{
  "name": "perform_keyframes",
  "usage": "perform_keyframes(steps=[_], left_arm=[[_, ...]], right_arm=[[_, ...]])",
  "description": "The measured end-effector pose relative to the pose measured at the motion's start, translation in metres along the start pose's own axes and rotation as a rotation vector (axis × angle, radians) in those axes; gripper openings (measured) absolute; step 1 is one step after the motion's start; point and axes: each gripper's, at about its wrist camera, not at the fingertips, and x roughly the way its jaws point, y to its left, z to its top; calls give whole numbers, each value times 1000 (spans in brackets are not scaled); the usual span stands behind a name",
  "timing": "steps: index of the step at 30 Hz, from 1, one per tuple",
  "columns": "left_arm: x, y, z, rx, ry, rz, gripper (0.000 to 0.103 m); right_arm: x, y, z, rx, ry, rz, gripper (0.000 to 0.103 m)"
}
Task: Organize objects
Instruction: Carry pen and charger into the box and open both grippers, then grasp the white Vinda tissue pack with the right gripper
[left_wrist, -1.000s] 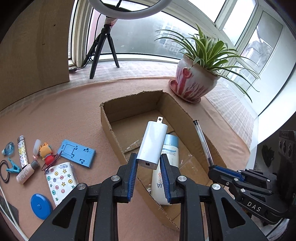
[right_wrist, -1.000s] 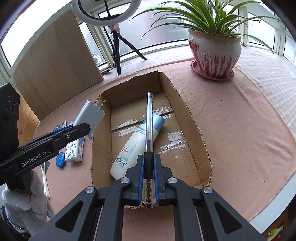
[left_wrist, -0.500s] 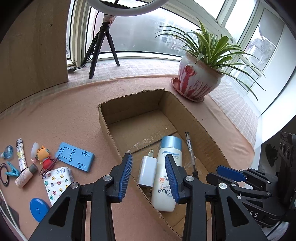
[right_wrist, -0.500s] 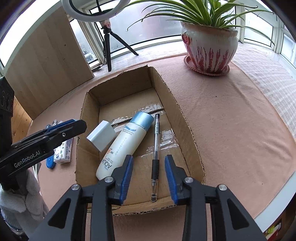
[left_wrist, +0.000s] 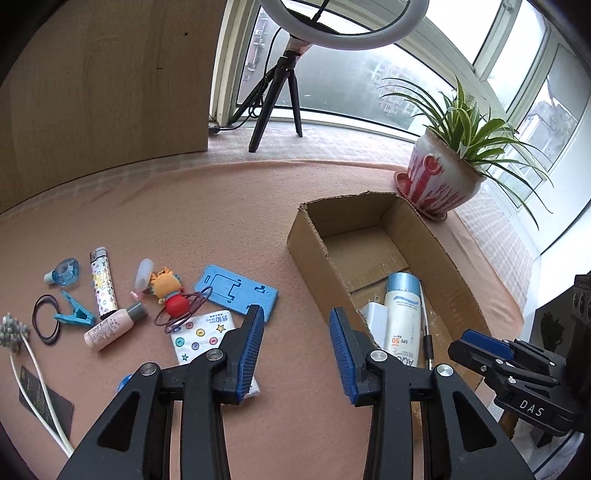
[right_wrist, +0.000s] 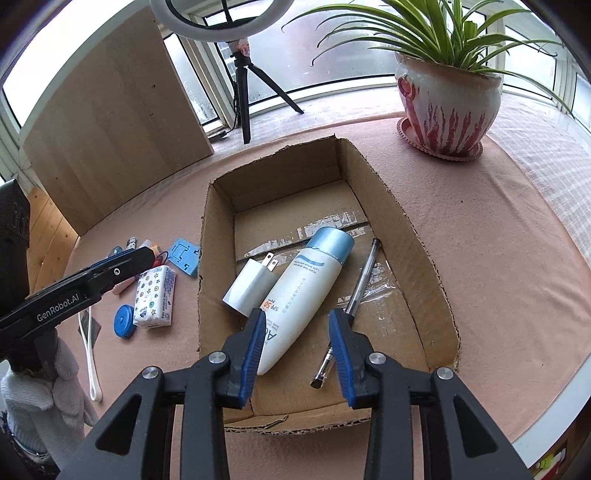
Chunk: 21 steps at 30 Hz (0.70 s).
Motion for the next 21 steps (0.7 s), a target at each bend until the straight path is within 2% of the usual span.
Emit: perform_keyframes(steps=[13,21], left_arm=[[-20,111,-31,-142,50,89,40],[-16,139,-52,-173,93,83,40]], right_arm=[[12,62,-3,-82,29,96,32],[28,102,-6,-138,73,144,32]])
